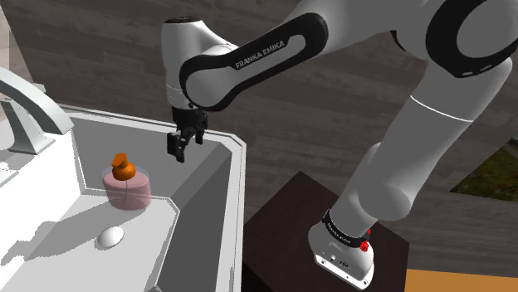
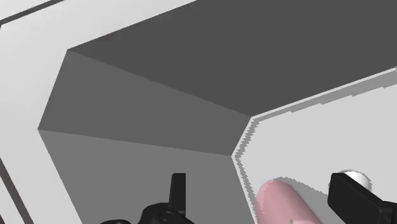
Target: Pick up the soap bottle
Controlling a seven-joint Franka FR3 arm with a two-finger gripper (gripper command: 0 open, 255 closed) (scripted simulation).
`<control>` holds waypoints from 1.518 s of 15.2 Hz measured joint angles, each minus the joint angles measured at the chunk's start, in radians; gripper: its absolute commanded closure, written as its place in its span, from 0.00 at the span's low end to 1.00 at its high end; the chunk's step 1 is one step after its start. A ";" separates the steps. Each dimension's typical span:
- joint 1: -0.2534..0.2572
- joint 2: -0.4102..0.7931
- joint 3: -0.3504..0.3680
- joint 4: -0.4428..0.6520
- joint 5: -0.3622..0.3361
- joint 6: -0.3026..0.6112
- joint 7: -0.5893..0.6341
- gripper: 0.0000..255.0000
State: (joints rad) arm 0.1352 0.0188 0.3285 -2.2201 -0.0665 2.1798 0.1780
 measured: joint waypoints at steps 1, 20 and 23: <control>0.008 0.042 0.007 0.029 -0.016 0.013 0.020 0.00; 0.145 0.510 -0.012 0.365 -0.210 0.147 0.187 0.00; 0.147 0.516 -0.013 0.365 -0.213 0.156 0.191 1.00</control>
State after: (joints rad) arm 0.2826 0.5343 0.3156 -1.8555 -0.2796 2.3356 0.3688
